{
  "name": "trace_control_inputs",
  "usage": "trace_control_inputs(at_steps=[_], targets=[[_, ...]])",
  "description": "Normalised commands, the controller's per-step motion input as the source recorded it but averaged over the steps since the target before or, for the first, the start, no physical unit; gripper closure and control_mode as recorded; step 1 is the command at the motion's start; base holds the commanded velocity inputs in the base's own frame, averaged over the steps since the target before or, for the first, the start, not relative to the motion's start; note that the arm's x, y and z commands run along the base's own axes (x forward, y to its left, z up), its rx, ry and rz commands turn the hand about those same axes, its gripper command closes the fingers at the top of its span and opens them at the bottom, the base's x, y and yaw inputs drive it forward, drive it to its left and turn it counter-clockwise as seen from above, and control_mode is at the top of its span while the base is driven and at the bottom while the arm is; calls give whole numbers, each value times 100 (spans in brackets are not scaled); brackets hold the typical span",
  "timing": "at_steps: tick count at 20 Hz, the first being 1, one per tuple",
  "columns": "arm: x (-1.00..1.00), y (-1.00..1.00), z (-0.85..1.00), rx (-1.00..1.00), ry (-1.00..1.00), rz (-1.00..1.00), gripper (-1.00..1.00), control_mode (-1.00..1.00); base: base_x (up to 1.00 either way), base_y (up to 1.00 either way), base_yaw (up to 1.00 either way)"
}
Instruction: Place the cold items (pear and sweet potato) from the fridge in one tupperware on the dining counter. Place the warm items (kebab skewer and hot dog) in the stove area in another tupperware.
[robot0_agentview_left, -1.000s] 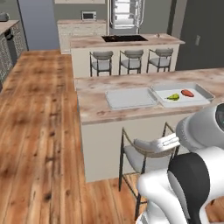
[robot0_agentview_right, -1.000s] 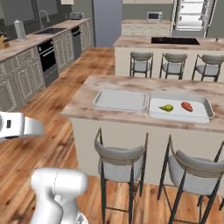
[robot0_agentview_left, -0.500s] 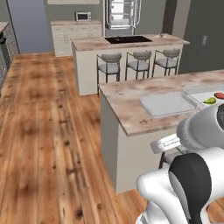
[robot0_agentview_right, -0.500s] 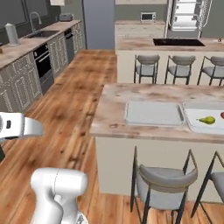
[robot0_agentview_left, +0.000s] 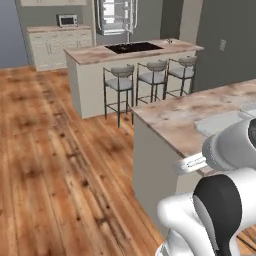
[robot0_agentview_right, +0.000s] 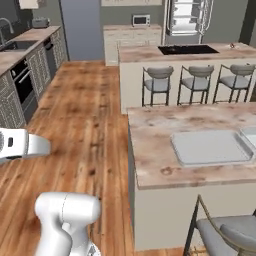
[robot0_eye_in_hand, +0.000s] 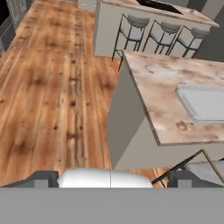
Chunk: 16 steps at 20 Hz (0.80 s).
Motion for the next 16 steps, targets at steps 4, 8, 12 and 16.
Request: trace_control_inputs(at_steps=[4,8,12,16], targets=[[0,0,0,0,0,0,-100,100,61,100,-35],[0,0,0,0,0,0,-100,100,47,100,-40],[0,0,0,0,0,0,-100,100,56,100,-40],[0,0,0,0,0,0,-100,100,62,100,-40]])
